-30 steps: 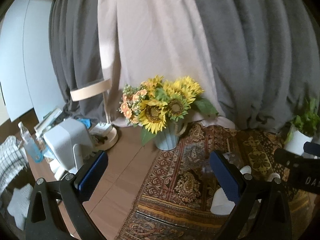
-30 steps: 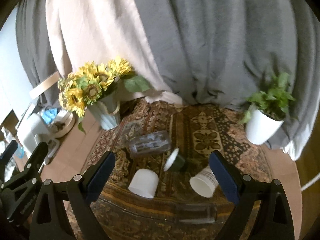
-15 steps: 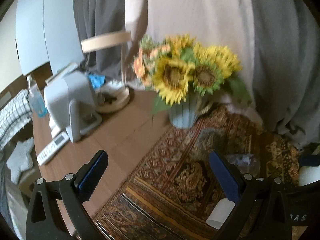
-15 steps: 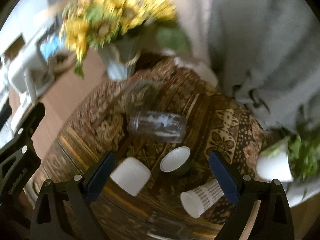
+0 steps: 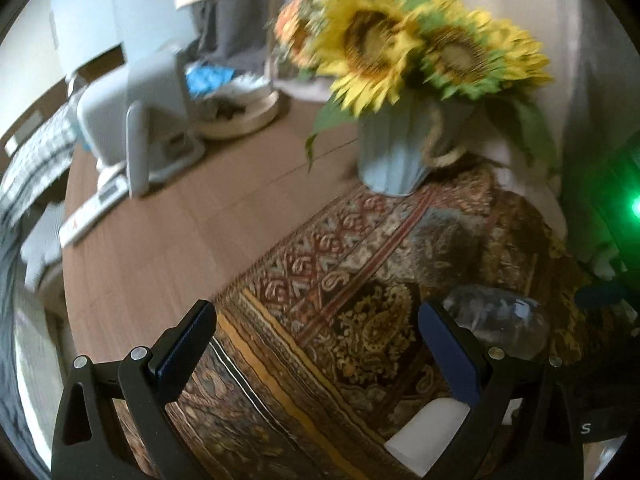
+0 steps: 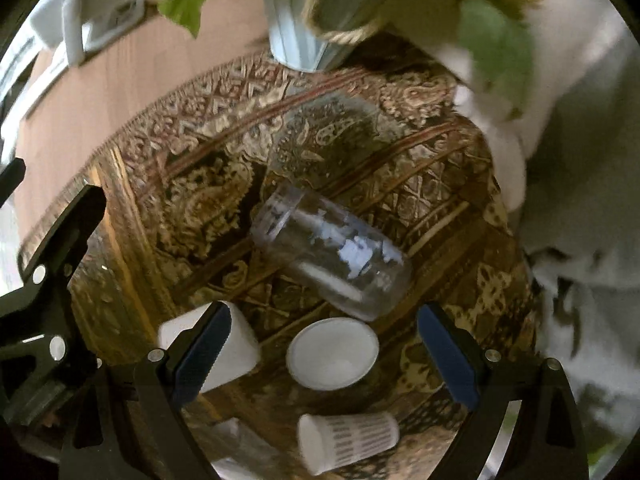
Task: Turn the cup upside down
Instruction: 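Move the right gripper down toward the clear plastic jar lying on its side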
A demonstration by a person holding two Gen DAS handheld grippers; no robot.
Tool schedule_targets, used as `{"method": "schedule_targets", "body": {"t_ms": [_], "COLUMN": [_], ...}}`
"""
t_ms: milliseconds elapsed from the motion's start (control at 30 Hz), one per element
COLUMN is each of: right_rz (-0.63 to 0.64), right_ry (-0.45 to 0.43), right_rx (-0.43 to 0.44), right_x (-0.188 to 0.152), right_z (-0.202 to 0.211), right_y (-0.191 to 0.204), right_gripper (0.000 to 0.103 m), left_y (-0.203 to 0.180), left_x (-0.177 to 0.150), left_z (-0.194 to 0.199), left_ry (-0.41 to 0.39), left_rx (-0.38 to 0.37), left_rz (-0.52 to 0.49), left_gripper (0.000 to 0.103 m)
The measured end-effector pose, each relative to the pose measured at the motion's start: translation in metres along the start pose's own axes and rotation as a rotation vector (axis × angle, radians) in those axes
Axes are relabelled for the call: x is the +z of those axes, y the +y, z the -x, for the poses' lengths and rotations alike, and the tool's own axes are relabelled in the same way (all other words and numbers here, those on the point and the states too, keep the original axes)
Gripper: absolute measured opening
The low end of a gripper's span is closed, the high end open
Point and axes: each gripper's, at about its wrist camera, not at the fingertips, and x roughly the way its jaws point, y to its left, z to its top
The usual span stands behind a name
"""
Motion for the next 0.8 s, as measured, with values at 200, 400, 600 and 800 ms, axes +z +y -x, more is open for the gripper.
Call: {"method": "schedule_targets", "body": {"t_ms": [200,400,600,800], "right_rz": [0.126,0.243,0.264,0.248], "right_ry": [0.074,0.141,0.162,0.2], "right_rx": [-0.008,-0.018,0.033,0.068], "right_x": [0.022,0.033,0.044,0.046], "right_z": [-0.025,-0.053,-0.071,-0.088], "right_y": [-0.005,0.0,-0.003,-0.007], "right_gripper": [0.094,0.094,0.094,0.086], "left_y": [-0.012,-0.025,-0.025,-0.025], "left_x": [-0.003,-0.002,-0.002,-0.004], "left_z": [-0.026,-0.046,-0.061,-0.071], "left_ry": [0.082,0.129,0.158,0.18], "left_rx": [0.017,0.032,0.045,0.051], "left_rz": [0.045,0.035,0.05,0.041], "left_gripper": [0.103,0.103,0.103,0.103]}}
